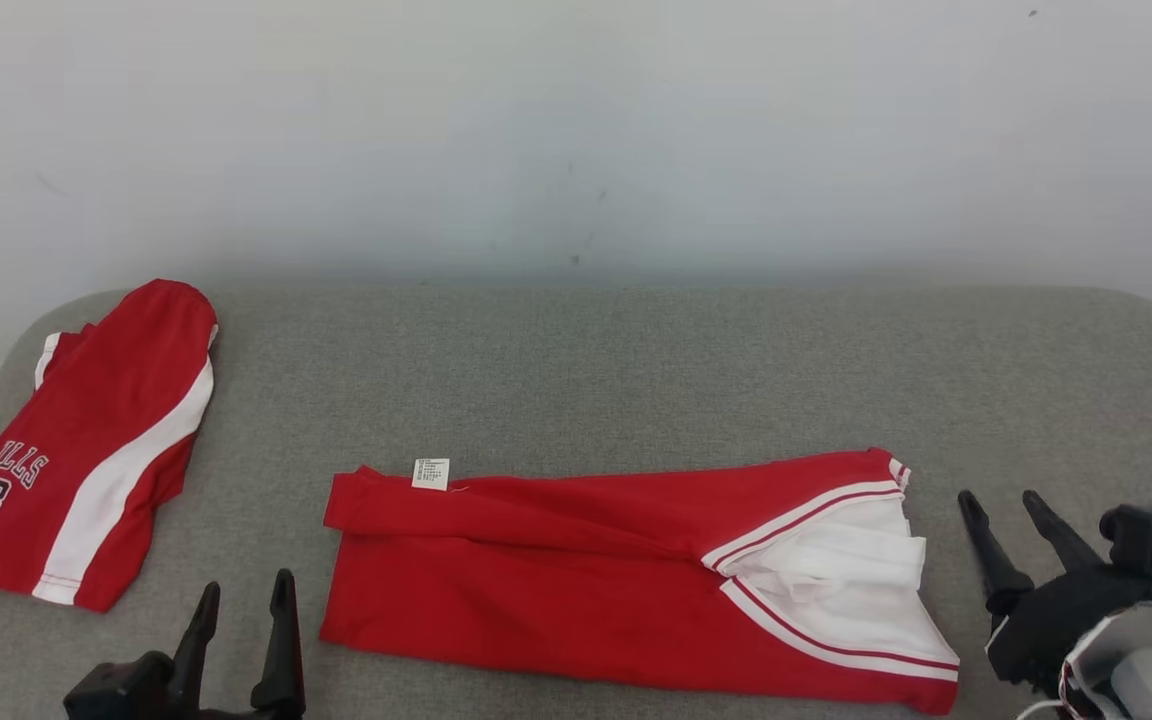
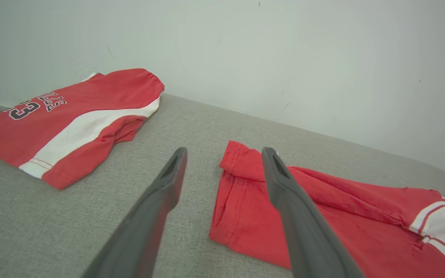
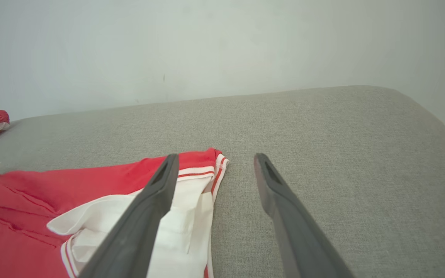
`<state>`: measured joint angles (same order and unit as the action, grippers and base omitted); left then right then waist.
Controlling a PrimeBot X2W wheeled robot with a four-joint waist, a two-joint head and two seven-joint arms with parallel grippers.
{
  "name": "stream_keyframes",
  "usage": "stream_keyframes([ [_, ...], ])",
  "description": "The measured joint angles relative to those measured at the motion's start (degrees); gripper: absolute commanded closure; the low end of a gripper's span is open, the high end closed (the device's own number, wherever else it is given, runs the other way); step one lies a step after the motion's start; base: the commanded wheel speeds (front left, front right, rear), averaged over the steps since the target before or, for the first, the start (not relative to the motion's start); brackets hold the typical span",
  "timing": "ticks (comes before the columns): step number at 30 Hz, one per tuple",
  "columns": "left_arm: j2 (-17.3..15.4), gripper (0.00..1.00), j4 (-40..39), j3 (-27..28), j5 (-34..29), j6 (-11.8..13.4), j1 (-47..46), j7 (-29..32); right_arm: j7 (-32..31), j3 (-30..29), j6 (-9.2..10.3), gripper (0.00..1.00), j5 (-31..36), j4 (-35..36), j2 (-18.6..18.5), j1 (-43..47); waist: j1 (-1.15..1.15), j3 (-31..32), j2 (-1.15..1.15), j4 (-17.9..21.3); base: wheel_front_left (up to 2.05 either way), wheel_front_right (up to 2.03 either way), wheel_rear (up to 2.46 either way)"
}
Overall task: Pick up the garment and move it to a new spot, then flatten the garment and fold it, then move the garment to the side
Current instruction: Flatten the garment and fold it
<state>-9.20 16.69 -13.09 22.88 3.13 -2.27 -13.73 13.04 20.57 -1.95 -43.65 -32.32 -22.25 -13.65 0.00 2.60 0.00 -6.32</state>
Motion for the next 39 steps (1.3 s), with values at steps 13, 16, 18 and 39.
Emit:
stream_keyframes([
  [13, 0.7, 0.00, -3.2, -2.4, -0.3, 0.4, -1.5, 3.2, -15.2, 4.1, 0.20, 0.00, 0.5, -11.6, -0.3, -10.2, 0.00, -2.1, 0.00, -4.1, 0.00, 0.00, 0.00],
  [16, 0.9, 0.00, -3.7, -2.4, -0.3, 0.4, -1.9, 3.8, -18.1, 4.3, 0.20, 0.00, 0.0, -13.9, 0.2, -12.1, 0.00, -2.9, 0.00, -5.0, 0.00, 0.00, 0.00],
  [18, 1.1, 0.00, -4.2, -2.6, -0.3, 0.4, -2.2, 4.2, -20.8, 4.7, 0.20, 0.00, -0.1, -15.9, 0.5, -13.0, 0.00, -3.9, 0.00, -5.9, 0.00, 0.00, 0.00],
  [39, 1.3, 0.00, -4.8, -2.1, -0.3, 1.0, -4.5, 5.7, -31.2, 6.9, -2.19, 1.00, -1.7, -21.7, 2.6, -17.8, 0.00, -6.6, 0.00, -6.9, 0.00, 0.00, 0.00],
])
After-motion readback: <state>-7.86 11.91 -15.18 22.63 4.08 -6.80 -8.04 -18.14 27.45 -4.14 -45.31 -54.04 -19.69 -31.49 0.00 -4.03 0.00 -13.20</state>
